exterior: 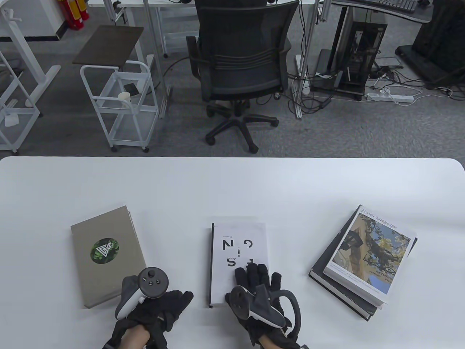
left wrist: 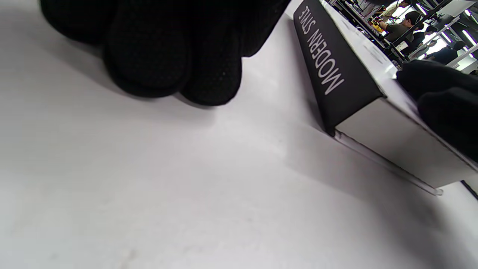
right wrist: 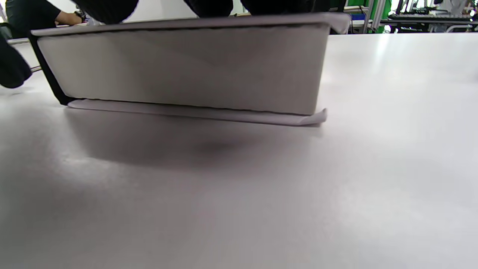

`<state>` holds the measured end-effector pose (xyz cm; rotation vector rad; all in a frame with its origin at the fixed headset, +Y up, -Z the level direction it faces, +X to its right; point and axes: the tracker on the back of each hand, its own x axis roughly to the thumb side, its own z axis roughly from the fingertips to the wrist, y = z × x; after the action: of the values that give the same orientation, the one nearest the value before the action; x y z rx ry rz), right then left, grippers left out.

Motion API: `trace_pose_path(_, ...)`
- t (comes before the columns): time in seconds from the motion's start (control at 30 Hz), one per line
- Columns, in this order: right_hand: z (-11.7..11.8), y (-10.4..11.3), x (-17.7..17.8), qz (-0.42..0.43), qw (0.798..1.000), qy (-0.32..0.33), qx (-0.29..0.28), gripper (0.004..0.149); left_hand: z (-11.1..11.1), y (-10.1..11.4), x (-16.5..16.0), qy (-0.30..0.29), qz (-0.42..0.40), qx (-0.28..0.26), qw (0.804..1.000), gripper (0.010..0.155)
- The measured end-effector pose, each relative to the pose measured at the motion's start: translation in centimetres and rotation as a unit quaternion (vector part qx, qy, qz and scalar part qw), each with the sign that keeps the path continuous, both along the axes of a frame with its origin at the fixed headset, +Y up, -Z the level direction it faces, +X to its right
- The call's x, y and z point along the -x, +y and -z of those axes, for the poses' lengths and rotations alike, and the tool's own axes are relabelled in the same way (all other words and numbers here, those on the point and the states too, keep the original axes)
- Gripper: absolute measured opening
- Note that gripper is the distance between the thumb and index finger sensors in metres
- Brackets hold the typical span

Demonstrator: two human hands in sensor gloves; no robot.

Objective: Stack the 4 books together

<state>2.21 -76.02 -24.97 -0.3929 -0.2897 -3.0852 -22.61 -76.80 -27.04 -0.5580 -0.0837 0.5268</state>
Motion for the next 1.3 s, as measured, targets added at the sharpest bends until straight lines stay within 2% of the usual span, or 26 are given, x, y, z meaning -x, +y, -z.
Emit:
trace_pose_path(0.53, -2.1, 0.4, 3.6, 0.002, 0.997, 0.082, 0.000, 0.074, -0.1, 0.0, -0.1, -0.001, 0.008, -0.002, 1.000, 0.077)
trace_pose_path(0.67, -1.0, 1.8, 1.5, 0.058, 0.998, 0.032, -0.021, 0.074, -0.2, -0.1, 0.0, 0.002, 0.002, -0.004, 1.000, 0.077)
trace_pose_path(0.83, 0.0, 2.5, -1.5, 0.068, 0.995, -0.047, -0.055, 0.081, -0.3, 0.0, -0.2, -0.008, 0.000, -0.019, 1.000, 0.077)
trace_pose_path(1.0, 0.8, 1.6, -2.6, 0.066, 0.994, -0.080, -0.018, 0.078, -0.7, 0.2, -0.8, -0.021, -0.012, -0.033, 0.999, 0.078)
trace_pose_path(1.13, 1.3, 0.4, -2.8, 0.056, 0.994, -0.084, 0.036, 0.076, -0.7, -0.1, -1.1, -0.020, -0.029, -0.047, 0.998, 0.078)
trace_pose_path(1.3, 1.5, -0.1, -2.9, 0.072, 0.992, -0.084, 0.060, 0.076, -0.5, -0.9, -1.4, -0.022, -0.020, -0.032, 0.999, 0.079)
